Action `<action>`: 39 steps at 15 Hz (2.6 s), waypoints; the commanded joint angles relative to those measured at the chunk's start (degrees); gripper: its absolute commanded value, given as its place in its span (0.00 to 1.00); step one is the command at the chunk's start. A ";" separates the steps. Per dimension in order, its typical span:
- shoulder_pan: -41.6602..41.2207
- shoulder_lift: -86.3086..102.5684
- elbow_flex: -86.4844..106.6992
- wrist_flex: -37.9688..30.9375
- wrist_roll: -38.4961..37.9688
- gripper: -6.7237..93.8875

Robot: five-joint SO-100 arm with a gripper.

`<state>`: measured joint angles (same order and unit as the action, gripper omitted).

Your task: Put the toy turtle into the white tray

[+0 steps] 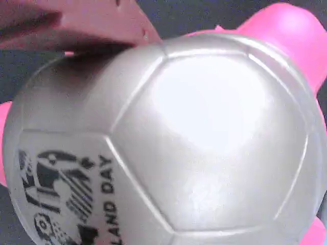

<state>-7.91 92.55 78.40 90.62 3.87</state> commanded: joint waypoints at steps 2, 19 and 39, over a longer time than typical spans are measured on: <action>-11.34 -4.04 -10.37 -4.75 5.27 0.07; -19.25 -20.74 -12.66 -17.40 7.73 0.07; -20.21 -21.62 -13.45 -16.26 8.09 0.51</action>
<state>-27.69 66.88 68.99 73.39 10.63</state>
